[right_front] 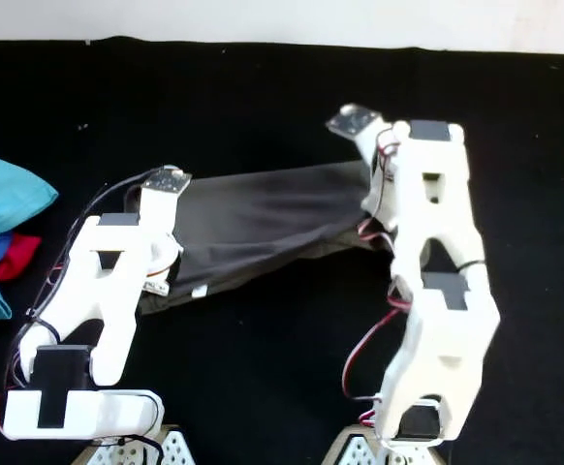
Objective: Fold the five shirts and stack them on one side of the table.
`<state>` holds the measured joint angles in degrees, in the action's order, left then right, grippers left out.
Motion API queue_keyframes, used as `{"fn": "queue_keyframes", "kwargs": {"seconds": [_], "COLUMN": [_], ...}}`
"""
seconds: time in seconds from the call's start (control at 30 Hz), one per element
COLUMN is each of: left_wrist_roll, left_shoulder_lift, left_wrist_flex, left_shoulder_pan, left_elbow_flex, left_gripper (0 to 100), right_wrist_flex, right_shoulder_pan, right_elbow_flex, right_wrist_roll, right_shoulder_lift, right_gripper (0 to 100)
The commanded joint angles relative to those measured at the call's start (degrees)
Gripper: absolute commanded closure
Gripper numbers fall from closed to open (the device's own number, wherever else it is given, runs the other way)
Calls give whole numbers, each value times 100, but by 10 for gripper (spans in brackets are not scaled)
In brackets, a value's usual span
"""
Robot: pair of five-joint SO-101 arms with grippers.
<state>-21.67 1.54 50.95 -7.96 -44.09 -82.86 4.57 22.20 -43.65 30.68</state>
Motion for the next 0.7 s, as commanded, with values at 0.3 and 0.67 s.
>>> {"fn": "queue_keyframes", "kwargs": {"seconds": [0.3, 0.67], "left_wrist_roll": [44, 44], "left_shoulder_lift": [-92, -92], "left_wrist_flex": [-79, -79], "left_shoulder_pan": [40, 40], "left_elbow_flex": [-31, -31], "left_gripper": [992, 992], "right_wrist_flex": [-488, -1833], "right_shoulder_pan": [-215, -514], "right_elbow_flex": [3723, 5429], "right_wrist_roll": [2435, 2505], "right_shoulder_lift": [1807, 1798], "right_gripper": [754, 875]}}
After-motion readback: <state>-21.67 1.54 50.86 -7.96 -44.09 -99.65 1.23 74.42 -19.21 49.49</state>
